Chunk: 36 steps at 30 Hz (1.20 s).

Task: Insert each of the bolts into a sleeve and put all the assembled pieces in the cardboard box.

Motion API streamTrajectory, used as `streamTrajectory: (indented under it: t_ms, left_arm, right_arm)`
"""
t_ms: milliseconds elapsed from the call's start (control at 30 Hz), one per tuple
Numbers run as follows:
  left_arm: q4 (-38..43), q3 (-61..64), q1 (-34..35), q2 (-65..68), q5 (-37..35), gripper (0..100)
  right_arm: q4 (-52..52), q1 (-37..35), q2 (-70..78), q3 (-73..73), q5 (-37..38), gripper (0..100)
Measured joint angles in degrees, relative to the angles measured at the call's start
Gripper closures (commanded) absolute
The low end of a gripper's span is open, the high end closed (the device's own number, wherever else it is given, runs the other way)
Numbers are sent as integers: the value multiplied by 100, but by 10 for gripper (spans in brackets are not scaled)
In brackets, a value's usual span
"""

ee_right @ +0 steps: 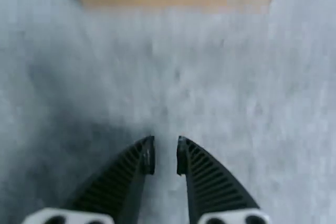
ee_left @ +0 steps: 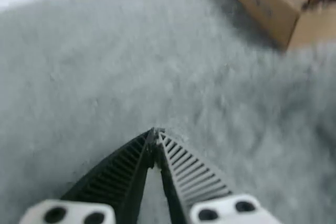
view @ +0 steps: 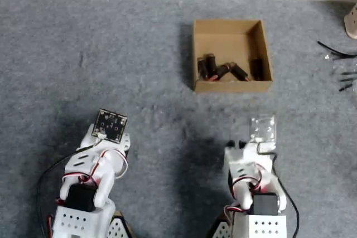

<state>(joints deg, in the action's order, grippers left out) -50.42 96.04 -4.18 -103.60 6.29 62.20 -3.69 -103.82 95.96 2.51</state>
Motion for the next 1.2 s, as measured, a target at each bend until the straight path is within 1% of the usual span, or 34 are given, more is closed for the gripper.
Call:
streamTrajectory:
  t_ms: [67,167,267,333,433,1200]
  left_arm:
    - [-519,0,0,0,0,972]
    - [-1240,0,0,0,0,973]
    - [-2154,0,0,0,0,974]
    - [-2523,0,0,0,0,975]
    - [-2646,0,0,0,0,975]
    - [-2646,0,0,0,0,975]
  right_arm:
    - [264,273,0,0,9,943]
    - [563,484,-9,0,9,943]
    - [721,536,-9,0,9,943]
    - [730,545,-9,0,9,943]
    - [747,554,-9,0,9,943]
    - [747,554,-9,0,9,943]
